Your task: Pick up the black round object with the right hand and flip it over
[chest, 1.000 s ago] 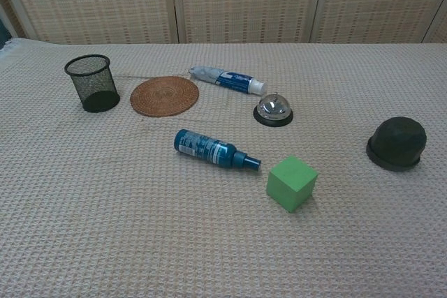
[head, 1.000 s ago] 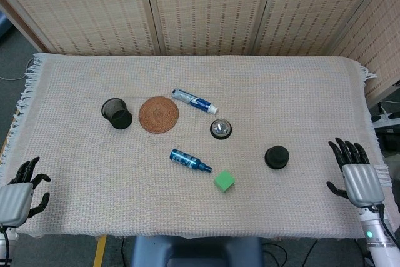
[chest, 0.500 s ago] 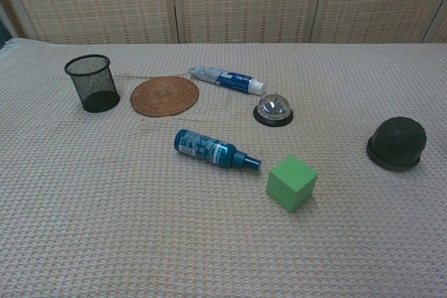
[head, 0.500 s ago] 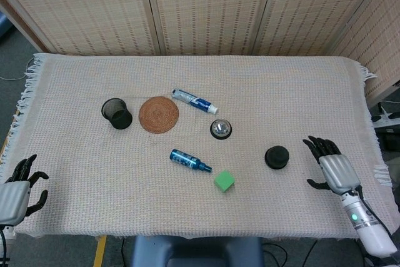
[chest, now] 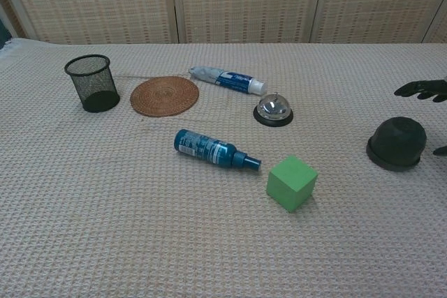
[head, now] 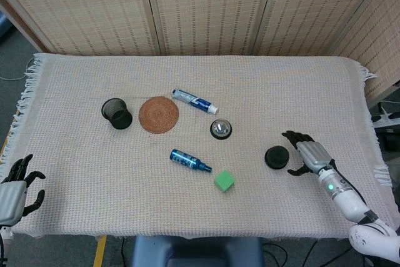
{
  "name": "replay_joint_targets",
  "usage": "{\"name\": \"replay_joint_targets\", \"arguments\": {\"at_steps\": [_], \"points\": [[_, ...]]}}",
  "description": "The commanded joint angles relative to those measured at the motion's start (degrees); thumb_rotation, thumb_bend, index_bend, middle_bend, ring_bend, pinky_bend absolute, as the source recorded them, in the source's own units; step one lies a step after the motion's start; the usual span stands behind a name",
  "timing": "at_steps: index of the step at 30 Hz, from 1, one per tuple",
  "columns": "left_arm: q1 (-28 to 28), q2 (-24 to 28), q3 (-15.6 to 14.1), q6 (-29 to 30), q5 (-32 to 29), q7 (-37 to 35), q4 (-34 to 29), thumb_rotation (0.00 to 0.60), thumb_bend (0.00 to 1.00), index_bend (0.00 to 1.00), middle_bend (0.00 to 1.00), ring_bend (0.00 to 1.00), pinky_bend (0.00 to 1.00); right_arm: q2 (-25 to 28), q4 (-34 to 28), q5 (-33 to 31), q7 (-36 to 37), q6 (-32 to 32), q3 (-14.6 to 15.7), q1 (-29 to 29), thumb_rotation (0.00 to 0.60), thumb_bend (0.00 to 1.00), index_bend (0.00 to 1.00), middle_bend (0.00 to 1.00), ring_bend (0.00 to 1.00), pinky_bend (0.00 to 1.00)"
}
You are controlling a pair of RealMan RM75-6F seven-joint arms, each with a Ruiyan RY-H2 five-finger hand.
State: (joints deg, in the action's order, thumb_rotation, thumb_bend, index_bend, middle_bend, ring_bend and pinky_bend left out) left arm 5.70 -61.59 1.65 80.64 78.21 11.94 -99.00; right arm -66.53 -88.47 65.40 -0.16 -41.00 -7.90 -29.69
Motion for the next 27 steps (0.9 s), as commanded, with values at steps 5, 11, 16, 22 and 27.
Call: {"name": "replay_joint_targets", "arguments": {"at_steps": [5,11,16,22,27], "points": [[-0.02,0.15,0.04,-0.10,-0.12,-0.05,0.00,0.600,0.42,0.40,0.00,0.00,0.40,-3.50,5.21,-5.20,2.07,9.34,-0.48,-5.82,0.600,0.12,0.00,0.00,0.00,0.10],[-0.19,0.36,-0.03,0.21,0.23,-0.24,-0.19,0.600,0.42,0.40,0.00,0.00,0.40,-4.98,6.92,-7.03,1.31,11.03,0.70,-7.67,0.600,0.12,0.00,0.03,0.05,0.14],[-0.34,0.50,-0.06,0.44,0.45,-0.51,-0.29,0.600,0.42,0.40,0.00,0.00,0.40,-5.99,7.91,-8.86,0.23,11.07,1.71,-8.66,0.600,0.12,0.00,0.11,0.14,0.21],[-0.37,0.57,-0.07,0.54,0.73,-0.65,-0.30,0.600,0.42,0.40,0.00,0.00,0.40,-6.81,8.34,-11.21,-1.53,9.73,3.00,-9.25,0.600,0.12,0.11,0.24,0.32,0.38],[-0.40,0.60,-0.04,0.56,0.80,-0.77,-0.28,0.600,0.42,0.40,0.00,0.00,0.40,-7.70,8.14,-12.44,-3.55,5.10,3.38,-8.62,0.600,0.12,0.35,0.40,0.53,0.59]]}}
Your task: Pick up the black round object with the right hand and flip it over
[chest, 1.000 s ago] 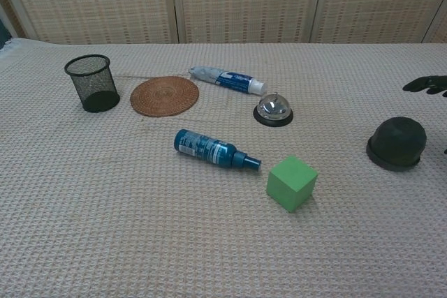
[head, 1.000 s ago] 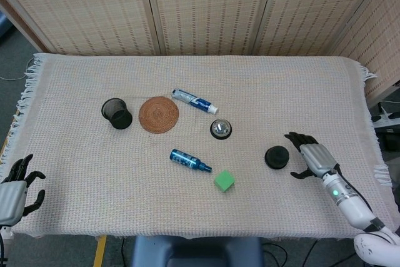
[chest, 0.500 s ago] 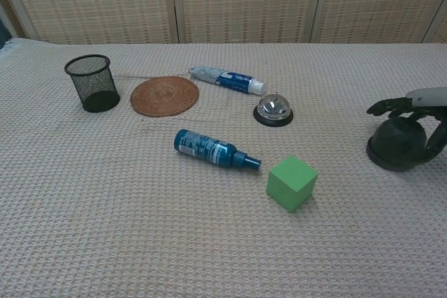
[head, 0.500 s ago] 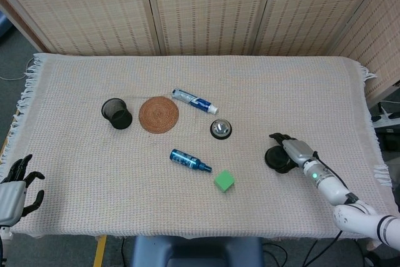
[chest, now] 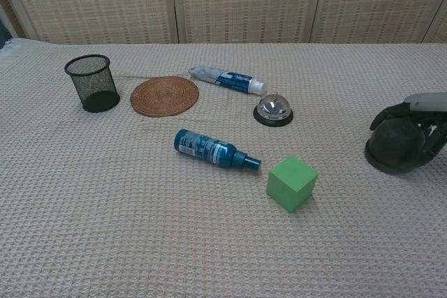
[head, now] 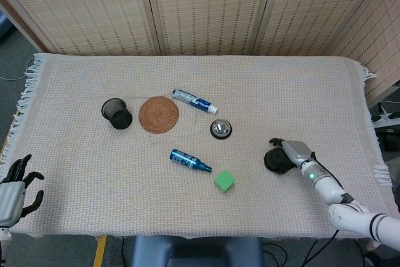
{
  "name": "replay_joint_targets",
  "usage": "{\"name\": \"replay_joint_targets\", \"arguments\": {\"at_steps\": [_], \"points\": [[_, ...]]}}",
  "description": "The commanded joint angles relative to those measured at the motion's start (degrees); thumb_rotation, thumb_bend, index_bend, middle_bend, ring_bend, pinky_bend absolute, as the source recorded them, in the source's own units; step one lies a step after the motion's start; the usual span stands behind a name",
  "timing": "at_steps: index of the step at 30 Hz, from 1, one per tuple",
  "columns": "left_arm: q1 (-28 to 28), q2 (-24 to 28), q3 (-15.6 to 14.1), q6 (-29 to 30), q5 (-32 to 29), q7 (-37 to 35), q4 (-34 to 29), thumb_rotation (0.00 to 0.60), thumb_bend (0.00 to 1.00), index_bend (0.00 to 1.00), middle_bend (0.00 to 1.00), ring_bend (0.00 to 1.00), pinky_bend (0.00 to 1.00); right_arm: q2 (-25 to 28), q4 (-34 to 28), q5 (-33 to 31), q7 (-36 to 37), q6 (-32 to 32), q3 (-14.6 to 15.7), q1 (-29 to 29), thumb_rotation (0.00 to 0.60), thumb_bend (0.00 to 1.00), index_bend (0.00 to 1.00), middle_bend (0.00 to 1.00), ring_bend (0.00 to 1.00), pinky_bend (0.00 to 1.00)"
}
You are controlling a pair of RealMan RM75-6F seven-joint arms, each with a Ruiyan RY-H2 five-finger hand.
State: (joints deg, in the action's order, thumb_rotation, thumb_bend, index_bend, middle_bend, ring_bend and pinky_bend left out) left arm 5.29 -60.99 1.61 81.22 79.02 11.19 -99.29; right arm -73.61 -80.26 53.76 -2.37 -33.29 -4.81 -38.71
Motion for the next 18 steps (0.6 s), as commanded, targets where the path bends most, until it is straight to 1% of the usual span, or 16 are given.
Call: {"name": "replay_joint_targets", "arguments": {"at_steps": [1,4,7,13,18], "points": [[0.01,0.01,0.00,-0.05,-0.01,-0.07,0.02,0.600,0.42,0.40,0.00,0.00,0.40,-0.78,-0.07,-1.08,-1.79,-3.45,0.35,0.54,0.600,0.12,0.40,0.44,0.56,0.63],[0.03,0.04,0.02,-0.11,0.02,-0.17,0.04,0.600,0.42,0.40,0.00,0.00,0.40,-1.13,0.08,-2.69,-3.92,-5.67,0.80,0.80,0.600,0.13,0.48,0.49,0.63,0.70],[0.02,0.03,0.02,-0.11,0.06,-0.21,0.02,0.600,0.42,0.41,0.00,0.00,0.40,-1.23,0.23,-4.50,-5.81,-6.87,1.21,0.84,0.600,0.14,0.51,0.51,0.65,0.72],[0.12,-0.08,0.00,-0.39,0.02,-0.11,0.06,0.600,0.42,0.41,0.00,0.00,0.40,-1.18,0.16,-7.36,-9.53,-9.95,2.02,1.34,0.600,0.15,0.52,0.52,0.66,0.73],[0.16,-0.19,0.01,-0.43,0.04,-0.03,0.08,0.600,0.42,0.41,0.00,0.00,0.40,-0.85,-0.50,-7.76,-11.48,-12.90,2.57,2.43,0.600,0.15,0.52,0.52,0.67,0.73]]}}
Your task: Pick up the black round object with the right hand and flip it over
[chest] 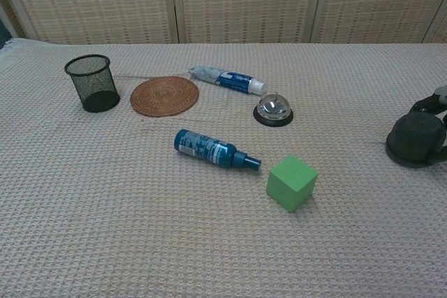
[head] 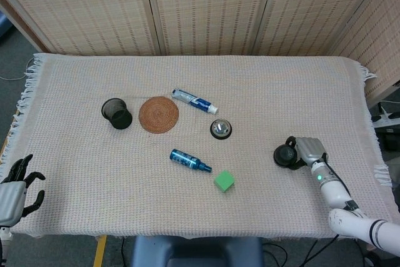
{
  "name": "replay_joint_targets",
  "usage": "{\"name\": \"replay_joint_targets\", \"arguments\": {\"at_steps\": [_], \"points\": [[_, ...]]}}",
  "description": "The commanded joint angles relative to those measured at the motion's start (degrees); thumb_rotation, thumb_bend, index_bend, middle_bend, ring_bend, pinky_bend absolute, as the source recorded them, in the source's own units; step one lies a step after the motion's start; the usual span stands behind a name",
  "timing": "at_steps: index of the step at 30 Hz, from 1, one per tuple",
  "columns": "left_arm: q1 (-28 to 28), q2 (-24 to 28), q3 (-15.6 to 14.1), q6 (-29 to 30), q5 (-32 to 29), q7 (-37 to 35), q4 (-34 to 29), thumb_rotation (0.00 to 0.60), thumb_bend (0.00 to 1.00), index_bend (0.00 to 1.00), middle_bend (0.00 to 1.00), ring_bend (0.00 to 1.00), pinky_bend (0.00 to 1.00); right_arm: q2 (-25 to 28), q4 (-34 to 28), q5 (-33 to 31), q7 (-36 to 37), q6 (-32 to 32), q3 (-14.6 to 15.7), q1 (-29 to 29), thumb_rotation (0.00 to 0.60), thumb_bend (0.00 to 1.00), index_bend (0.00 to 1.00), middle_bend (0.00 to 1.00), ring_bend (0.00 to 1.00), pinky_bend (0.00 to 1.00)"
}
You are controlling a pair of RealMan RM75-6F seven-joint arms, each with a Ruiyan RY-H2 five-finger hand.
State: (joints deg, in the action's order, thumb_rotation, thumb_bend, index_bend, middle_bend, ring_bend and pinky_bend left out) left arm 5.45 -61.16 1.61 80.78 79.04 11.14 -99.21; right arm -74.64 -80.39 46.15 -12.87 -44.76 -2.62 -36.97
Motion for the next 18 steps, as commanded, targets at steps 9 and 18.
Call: {"name": "replay_joint_targets", "arguments": {"at_steps": [9,18], "points": [[0.05,-0.23,-0.13,-0.10,0.20,0.32,0.03,0.600,0.42,0.41,0.00,0.00,0.40,-1.93,0.64,18.25,7.29,-18.65,0.32,7.41,0.600,0.16,0.54,0.53,0.67,0.73],[0.20,-0.44,-0.18,-0.31,0.31,0.60,0.02,0.600,0.42,0.41,0.00,0.00,0.40,-9.45,17.52,46.88,31.99,-49.53,1.88,14.14,0.600,0.16,0.54,0.54,0.67,0.73]]}}
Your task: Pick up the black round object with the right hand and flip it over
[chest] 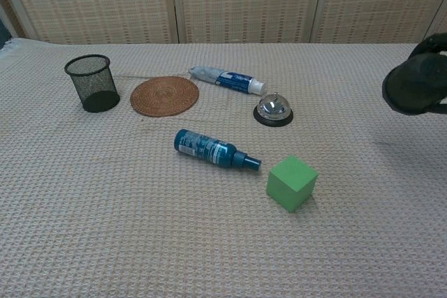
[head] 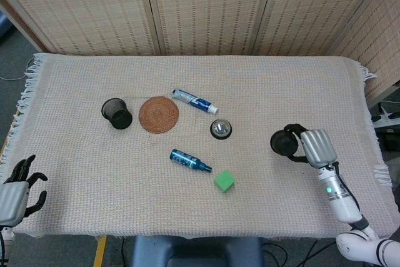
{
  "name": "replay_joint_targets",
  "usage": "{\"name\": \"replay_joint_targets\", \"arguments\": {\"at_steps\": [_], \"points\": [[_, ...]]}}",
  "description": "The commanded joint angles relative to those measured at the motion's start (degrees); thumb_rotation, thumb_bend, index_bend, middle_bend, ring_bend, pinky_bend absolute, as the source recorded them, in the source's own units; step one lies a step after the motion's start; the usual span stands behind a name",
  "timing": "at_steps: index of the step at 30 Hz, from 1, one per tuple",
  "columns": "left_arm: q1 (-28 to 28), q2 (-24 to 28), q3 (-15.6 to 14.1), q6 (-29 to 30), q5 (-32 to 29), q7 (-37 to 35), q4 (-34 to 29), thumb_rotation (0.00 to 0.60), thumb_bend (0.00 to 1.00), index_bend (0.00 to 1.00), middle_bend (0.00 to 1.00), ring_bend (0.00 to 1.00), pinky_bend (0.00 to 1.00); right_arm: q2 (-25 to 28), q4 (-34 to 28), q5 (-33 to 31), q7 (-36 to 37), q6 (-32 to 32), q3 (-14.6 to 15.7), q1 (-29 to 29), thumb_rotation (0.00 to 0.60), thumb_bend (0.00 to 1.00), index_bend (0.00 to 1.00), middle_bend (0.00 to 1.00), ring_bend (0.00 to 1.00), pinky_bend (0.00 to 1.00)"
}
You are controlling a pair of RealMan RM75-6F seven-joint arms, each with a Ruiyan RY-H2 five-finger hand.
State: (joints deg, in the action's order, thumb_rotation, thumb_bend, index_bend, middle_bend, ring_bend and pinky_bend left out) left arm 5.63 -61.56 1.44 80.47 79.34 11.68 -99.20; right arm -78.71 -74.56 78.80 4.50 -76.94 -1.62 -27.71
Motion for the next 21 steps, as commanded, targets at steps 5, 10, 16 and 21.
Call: {"name": "replay_joint_targets", "arguments": {"at_steps": [5,10,16,21], "points": [[0.06,-0.12,0.02,-0.08,-0.10,0.29,-0.07,0.600,0.42,0.41,0.00,0.00,0.40,-3.74,12.17,13.15,13.19,-14.55,1.32,6.11,0.600,0.16,0.55,0.54,0.67,0.74],[0.12,-0.17,0.06,-0.15,-0.25,0.56,-0.02,0.600,0.42,0.41,0.00,0.00,0.40,4.45,-2.90,-3.66,-8.87,2.65,-0.69,6.61,0.600,0.16,0.56,0.54,0.67,0.75],[0.10,-0.14,0.11,-0.08,-0.34,0.63,-0.07,0.600,0.42,0.41,0.00,0.00,0.40,7.33,-13.15,-25.22,-31.54,10.06,-5.52,3.89,0.600,0.16,0.56,0.54,0.67,0.75],[0.18,-0.16,0.03,-0.34,-0.33,0.53,-0.01,0.600,0.42,0.41,0.00,0.00,0.40,4.82,-10.13,-13.90,-20.70,7.10,-5.71,4.35,0.600,0.16,0.54,0.54,0.67,0.75]]}}
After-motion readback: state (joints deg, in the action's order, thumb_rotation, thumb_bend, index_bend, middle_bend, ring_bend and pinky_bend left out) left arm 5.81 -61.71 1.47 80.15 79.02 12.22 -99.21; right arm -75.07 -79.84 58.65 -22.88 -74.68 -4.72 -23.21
